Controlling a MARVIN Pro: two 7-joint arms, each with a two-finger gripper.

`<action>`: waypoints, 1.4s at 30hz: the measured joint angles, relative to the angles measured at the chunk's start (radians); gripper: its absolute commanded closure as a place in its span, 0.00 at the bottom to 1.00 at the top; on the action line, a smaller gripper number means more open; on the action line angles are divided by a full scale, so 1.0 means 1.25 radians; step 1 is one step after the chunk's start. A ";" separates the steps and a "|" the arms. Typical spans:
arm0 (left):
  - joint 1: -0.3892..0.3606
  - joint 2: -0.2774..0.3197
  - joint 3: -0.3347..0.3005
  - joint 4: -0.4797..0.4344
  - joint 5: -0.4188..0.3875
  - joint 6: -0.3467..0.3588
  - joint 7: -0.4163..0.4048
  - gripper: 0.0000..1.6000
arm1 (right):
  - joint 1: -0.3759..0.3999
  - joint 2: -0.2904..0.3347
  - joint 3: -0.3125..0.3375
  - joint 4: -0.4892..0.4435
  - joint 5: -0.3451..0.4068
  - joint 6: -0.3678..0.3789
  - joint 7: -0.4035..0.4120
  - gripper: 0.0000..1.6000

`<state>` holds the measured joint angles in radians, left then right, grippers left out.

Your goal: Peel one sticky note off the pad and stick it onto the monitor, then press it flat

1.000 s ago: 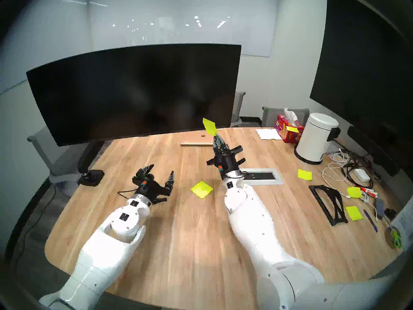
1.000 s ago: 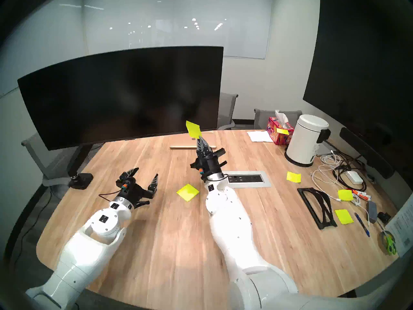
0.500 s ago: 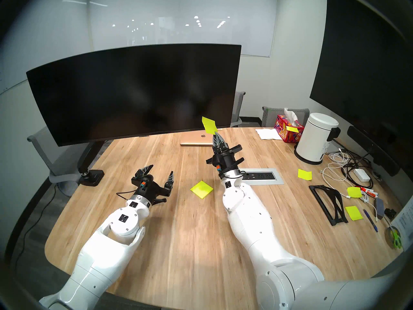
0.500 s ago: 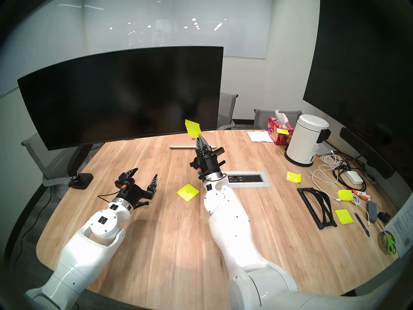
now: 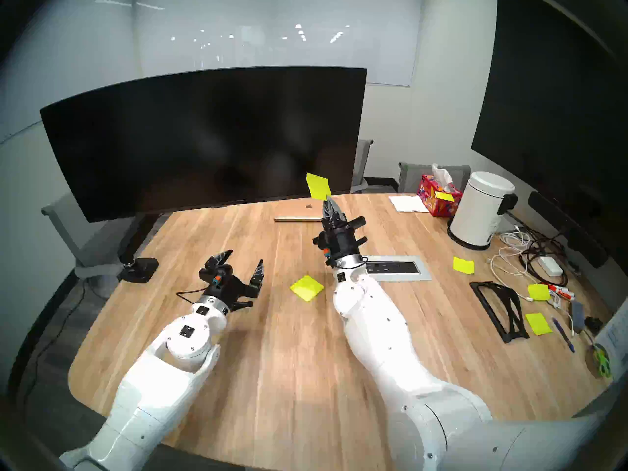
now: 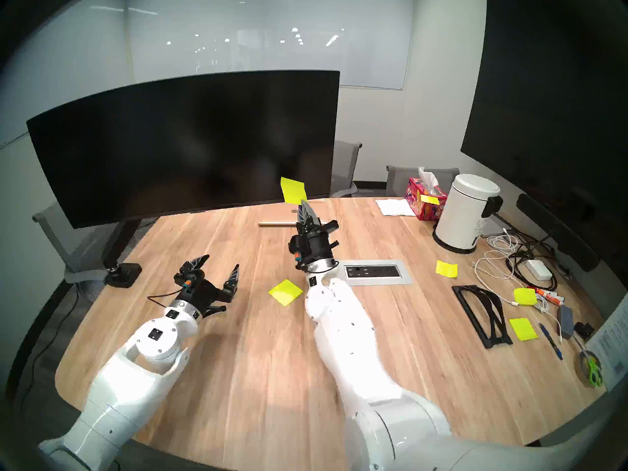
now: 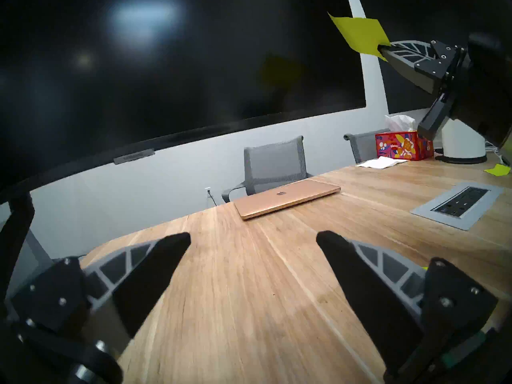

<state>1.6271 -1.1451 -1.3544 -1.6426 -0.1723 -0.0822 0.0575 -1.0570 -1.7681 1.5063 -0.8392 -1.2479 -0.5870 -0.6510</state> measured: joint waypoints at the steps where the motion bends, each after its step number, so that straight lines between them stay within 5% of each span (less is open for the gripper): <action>1: 0.000 0.000 0.000 -0.001 0.000 0.001 0.000 0.00 | 0.003 -0.001 0.001 0.004 -0.001 0.002 -0.002 1.00; 42: 0.001 -0.003 0.001 -0.017 0.000 0.029 0.023 0.00 | 0.142 -0.013 -0.006 0.230 -0.091 0.088 -0.146 1.00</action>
<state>1.6279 -1.1489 -1.3529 -1.6638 -0.1722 -0.0465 0.0860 -0.8789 -1.7849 1.4982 -0.5519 -1.3611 -0.4769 -0.8333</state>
